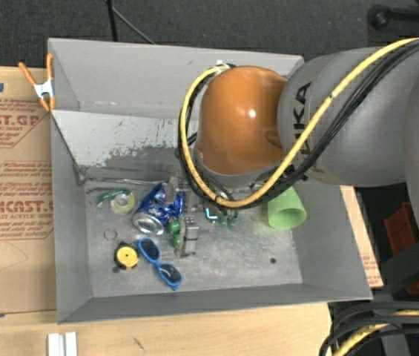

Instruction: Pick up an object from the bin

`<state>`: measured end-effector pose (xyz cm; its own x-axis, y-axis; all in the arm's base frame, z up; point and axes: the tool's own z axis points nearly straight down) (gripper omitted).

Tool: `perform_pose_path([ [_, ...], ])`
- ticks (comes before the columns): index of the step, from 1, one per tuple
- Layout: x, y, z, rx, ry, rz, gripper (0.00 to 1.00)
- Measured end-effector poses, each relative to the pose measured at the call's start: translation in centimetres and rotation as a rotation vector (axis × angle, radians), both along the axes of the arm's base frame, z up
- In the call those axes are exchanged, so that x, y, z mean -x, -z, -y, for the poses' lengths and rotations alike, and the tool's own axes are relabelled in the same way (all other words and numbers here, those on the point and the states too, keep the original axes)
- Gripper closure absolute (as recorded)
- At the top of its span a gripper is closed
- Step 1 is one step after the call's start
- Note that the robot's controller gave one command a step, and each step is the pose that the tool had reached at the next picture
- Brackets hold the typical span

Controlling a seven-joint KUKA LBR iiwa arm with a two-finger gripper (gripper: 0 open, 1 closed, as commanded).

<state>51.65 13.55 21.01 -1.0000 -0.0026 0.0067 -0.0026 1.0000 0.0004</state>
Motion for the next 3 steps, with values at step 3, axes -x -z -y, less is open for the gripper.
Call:
perform_pose_path([
  [3,-7.68,13.49,1.77,-0.01,-0.238,0.025,0.0],
])
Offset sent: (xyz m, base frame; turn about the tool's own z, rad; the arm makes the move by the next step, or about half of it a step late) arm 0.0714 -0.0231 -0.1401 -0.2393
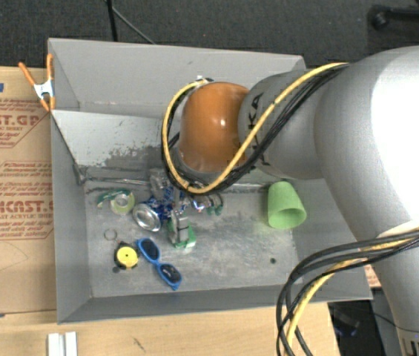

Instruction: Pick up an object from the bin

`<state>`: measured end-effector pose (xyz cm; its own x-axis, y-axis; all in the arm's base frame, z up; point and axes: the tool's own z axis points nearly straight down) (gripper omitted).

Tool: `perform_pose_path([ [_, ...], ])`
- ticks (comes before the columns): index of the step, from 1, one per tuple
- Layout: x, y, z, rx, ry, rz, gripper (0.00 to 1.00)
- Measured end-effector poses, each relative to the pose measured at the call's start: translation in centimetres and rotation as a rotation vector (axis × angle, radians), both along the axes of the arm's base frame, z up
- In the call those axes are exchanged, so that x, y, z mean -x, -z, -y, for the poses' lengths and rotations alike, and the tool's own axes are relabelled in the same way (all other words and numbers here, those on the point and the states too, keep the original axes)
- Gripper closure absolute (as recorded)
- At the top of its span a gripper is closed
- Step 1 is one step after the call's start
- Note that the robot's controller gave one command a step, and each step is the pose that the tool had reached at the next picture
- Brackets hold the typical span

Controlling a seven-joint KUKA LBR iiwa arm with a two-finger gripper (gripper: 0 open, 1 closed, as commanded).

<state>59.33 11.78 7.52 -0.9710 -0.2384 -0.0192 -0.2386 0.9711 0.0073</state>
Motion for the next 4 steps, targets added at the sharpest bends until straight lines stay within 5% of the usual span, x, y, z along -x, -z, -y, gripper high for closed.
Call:
perform_pose_path([
  [2,-0.12,-0.13,-0.17,-0.004,0.001,0.003,0.0],
  [3,-0.32,-0.42,-0.22,-0.006,0.001,0.01,1.0],
  [4,-0.63,-0.9,-0.45,0.006,0.0,-0.006,1.0],
])
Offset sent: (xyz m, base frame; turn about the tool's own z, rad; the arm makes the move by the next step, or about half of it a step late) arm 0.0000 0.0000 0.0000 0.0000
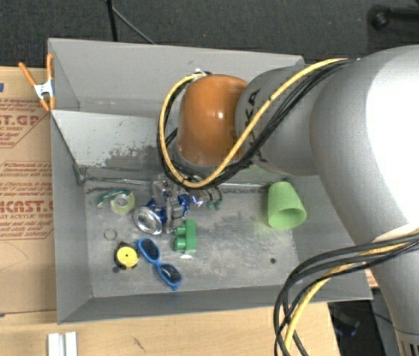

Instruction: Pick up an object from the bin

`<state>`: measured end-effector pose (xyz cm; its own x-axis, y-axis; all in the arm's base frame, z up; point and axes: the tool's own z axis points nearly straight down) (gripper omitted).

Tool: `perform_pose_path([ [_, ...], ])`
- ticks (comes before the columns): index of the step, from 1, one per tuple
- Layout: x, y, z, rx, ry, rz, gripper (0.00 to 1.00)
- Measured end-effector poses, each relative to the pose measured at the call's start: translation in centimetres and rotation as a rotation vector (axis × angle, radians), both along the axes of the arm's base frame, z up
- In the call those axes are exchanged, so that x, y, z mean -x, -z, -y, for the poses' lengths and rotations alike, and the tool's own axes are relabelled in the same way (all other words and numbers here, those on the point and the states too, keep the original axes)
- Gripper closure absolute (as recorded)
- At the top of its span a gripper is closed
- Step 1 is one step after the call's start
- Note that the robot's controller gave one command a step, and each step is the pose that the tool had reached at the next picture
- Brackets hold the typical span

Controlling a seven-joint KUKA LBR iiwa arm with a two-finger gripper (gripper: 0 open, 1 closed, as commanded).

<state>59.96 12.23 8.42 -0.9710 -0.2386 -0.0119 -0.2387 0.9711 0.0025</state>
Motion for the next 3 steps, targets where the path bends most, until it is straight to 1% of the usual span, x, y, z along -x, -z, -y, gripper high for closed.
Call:
perform_pose_path([
  [1,-0.1,-3.6,-0.1,0.003,0.0,-0.005,1.0],
  [2,-0.4,-9.6,-0.2,0.003,0.0,-0.001,1.0],
  [3,-0.4,-10.4,-0.3,0.004,0.0,-0.007,1.0],
])
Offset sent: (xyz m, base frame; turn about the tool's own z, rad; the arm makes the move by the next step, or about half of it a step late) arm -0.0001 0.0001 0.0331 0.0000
